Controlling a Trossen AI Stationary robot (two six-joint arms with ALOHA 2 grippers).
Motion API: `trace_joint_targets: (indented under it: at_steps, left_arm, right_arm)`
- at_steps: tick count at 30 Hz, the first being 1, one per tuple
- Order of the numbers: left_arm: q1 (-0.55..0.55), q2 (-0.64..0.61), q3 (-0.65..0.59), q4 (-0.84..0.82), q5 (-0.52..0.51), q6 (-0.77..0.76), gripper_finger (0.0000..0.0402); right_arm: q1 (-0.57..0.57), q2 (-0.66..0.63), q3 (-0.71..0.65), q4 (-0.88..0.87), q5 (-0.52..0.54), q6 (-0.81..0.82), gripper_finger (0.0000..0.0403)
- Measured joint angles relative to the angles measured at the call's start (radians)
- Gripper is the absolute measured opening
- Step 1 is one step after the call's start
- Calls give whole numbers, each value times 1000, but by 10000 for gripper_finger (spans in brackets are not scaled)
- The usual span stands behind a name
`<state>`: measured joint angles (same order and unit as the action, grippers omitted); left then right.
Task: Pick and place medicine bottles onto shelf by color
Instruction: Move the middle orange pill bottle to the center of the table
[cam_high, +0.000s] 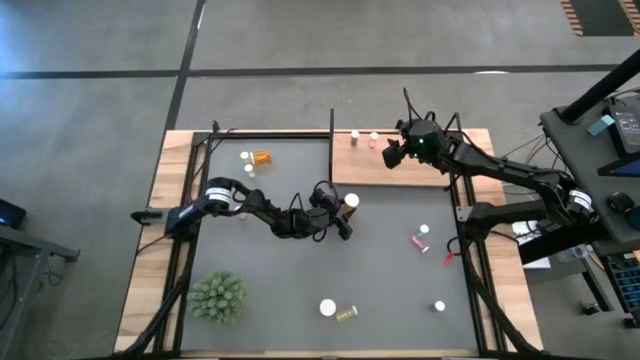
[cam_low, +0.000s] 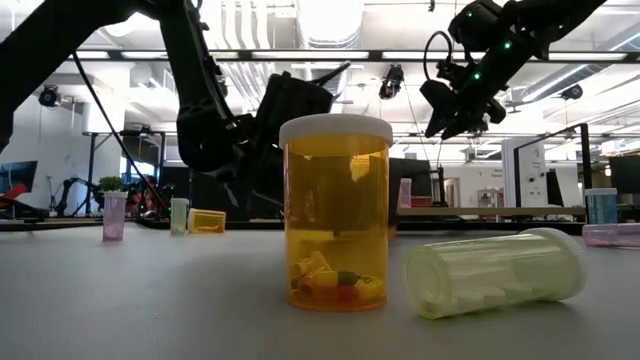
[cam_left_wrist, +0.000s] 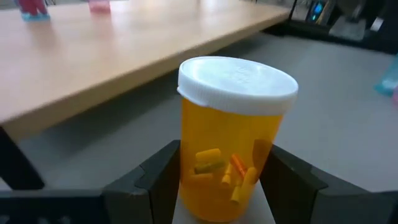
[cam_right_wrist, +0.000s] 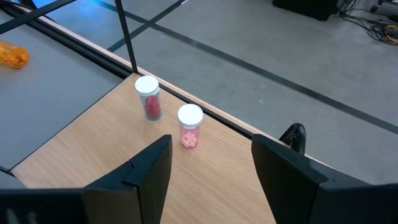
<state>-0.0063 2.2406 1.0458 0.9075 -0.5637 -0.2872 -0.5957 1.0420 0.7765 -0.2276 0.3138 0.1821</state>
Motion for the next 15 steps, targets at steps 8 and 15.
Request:
trace_joint_targets:
  at_steps: [8,15]
  left_arm:
    - [0,-1,-2,-29,-1,-46,178]
    - [0,0,-5,-46,-7,-43,222]
  right_arm:
    - [0,0,0,0,0,-1,212]
    - [0,0,0,0,0,0,212]
